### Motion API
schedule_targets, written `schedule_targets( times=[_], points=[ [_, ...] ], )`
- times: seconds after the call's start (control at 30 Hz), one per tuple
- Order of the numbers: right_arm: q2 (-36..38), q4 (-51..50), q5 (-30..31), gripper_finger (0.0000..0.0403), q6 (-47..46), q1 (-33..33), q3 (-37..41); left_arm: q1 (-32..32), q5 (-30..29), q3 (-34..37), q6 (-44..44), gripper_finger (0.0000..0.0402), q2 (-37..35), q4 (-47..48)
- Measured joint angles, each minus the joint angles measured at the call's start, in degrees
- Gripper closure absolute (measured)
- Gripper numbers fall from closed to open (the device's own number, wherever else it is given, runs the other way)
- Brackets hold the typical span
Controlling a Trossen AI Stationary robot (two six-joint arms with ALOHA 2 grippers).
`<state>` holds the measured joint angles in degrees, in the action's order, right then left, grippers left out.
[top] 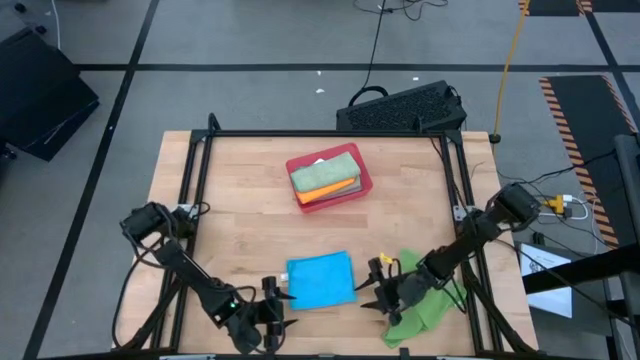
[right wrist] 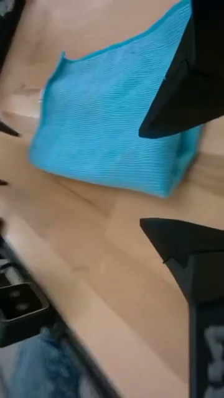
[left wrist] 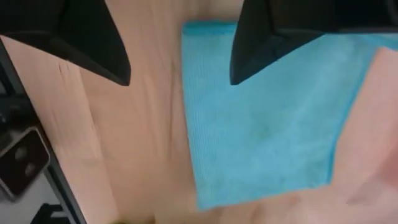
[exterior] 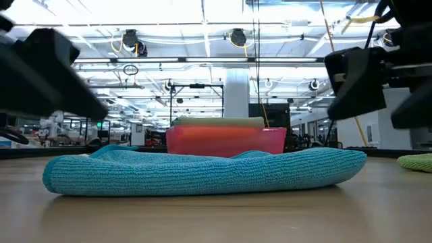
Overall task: Fold microfiber towels
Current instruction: Put the folded blue microfiber cloth into the red bin
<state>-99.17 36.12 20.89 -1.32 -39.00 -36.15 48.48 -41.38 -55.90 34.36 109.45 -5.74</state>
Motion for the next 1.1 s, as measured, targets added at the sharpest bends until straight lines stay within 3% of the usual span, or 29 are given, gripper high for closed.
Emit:
schedule_targets(
  times=[0.13, 0.3, 0.63, 0.87, 1.1],
  points=[
    [-3.85, 4.35, -1.17, 0.0177, 2.18, 1.36, -0.03, 0.21, 0.88, 0.00, 0.52, 0.0107, 1.90, 0.07],
    [-7.09, 6.35, -4.53, 0.0183, 2.64, 3.42, -0.06, -0.54, 2.14, -0.04, -0.71, 0.0106, 3.79, 1.39],
    [-10.79, 8.75, -4.77, 0.0207, 3.93, 4.87, -0.14, -2.65, 2.83, -0.31, -1.00, 0.0110, 5.66, 3.64],
    [-11.26, 9.30, -5.21, 0.0259, 5.11, 5.64, -0.14, -3.59, 2.88, -0.31, 0.72, 0.0166, 5.72, 6.19],
    [-11.32, 9.09, -4.81, 0.0342, 5.06, 6.09, -0.12, -3.79, 3.28, -0.26, 0.71, 0.0265, 5.79, 7.32]
  ],
)
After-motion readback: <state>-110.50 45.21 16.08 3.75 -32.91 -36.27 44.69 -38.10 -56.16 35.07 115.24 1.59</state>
